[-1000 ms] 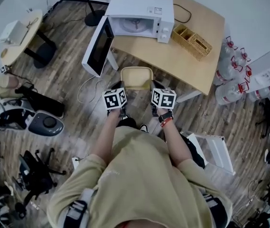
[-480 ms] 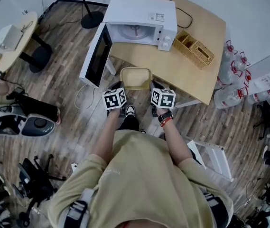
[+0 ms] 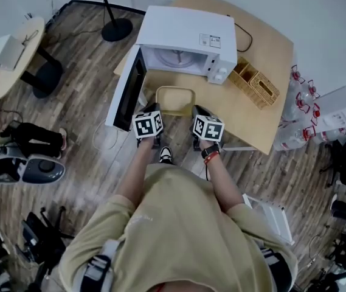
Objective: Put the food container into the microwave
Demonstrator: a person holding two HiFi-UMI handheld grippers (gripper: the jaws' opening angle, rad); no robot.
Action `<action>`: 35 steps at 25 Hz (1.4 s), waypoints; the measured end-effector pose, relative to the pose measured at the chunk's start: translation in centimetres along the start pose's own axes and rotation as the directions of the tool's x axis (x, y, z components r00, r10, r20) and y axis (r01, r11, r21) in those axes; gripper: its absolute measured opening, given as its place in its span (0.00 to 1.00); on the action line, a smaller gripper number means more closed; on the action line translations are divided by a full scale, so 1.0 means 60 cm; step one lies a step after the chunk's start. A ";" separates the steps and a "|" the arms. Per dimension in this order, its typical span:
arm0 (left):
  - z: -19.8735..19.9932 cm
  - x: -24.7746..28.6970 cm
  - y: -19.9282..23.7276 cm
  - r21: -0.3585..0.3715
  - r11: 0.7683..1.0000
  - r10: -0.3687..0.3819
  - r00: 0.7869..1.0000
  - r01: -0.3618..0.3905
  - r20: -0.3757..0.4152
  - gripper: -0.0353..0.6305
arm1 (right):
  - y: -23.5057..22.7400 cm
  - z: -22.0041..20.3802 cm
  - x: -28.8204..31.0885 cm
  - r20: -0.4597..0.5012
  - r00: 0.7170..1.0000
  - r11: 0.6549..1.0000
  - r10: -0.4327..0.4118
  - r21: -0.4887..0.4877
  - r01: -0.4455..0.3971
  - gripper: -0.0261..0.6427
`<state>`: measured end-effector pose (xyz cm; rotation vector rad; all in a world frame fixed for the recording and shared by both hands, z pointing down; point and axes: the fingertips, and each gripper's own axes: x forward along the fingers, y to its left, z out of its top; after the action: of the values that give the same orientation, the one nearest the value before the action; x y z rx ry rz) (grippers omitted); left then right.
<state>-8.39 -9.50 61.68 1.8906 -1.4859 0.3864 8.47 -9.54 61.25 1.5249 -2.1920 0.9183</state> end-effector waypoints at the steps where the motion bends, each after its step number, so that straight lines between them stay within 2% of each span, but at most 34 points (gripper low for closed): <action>1: 0.010 0.011 0.006 0.004 1.000 -0.004 1.000 0.004 -0.002 0.10 | 0.000 0.007 0.013 0.002 1.000 1.000 -0.006 0.004 0.006 0.10; 9: 0.065 0.089 0.037 0.026 0.999 -0.046 0.999 0.046 -0.012 0.10 | -0.007 0.056 0.090 0.053 0.997 0.997 -0.061 0.049 0.059 0.10; 17: 0.072 0.120 0.054 0.019 0.998 -0.058 0.998 0.058 -0.028 0.10 | -0.016 0.054 0.128 0.024 0.996 0.996 -0.083 0.026 0.083 0.10; 21: 0.073 0.149 0.072 0.001 0.999 -0.039 0.999 0.039 -0.036 0.10 | -0.022 0.051 0.163 -0.003 0.998 0.997 -0.064 0.032 0.064 0.10; 24: 0.069 0.167 0.061 -0.006 0.999 -0.038 0.998 0.038 -0.044 0.10 | -0.038 0.053 0.165 -0.010 0.997 0.997 -0.078 0.009 0.078 0.10; 27: 0.070 0.175 0.061 -0.002 0.999 -0.038 0.998 0.038 -0.051 0.10 | -0.047 0.050 0.173 -0.019 0.997 0.996 -0.081 0.029 0.081 0.10; 35: 0.096 0.195 0.066 -0.001 1.000 -0.018 0.999 0.018 -0.042 0.10 | -0.053 0.079 0.199 0.003 0.997 0.997 -0.071 0.034 0.071 0.10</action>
<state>-9.60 -22.35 66.07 1.8824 -1.4405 0.4147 7.33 -21.93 65.73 1.6099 -2.1211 0.9347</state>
